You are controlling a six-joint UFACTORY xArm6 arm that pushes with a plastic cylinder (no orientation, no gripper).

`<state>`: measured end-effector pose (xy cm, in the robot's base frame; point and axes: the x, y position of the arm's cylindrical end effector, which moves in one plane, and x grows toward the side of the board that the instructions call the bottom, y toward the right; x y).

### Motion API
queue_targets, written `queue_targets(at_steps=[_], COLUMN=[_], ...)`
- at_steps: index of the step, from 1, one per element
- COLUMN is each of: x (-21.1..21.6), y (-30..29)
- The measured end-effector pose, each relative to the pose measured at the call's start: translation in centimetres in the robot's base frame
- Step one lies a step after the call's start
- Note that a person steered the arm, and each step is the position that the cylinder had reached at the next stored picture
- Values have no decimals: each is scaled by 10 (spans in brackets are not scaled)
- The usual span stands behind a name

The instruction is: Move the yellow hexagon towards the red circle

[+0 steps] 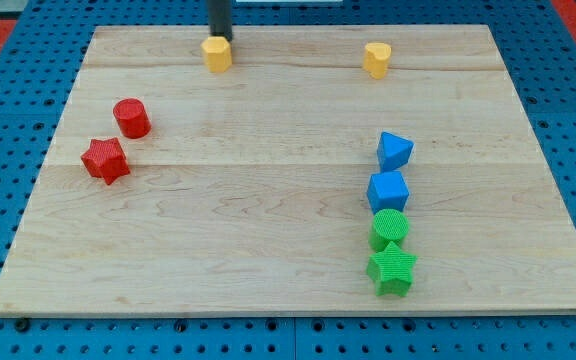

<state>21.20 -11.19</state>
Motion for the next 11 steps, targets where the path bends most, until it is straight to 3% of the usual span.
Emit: queue_targets(at_steps=[2, 3, 4, 5, 6, 7, 8, 9, 10, 11], x=[67, 36, 58, 72, 70, 69, 99, 98, 100, 100], y=[2, 8, 37, -24, 25, 114, 72, 52, -15, 42])
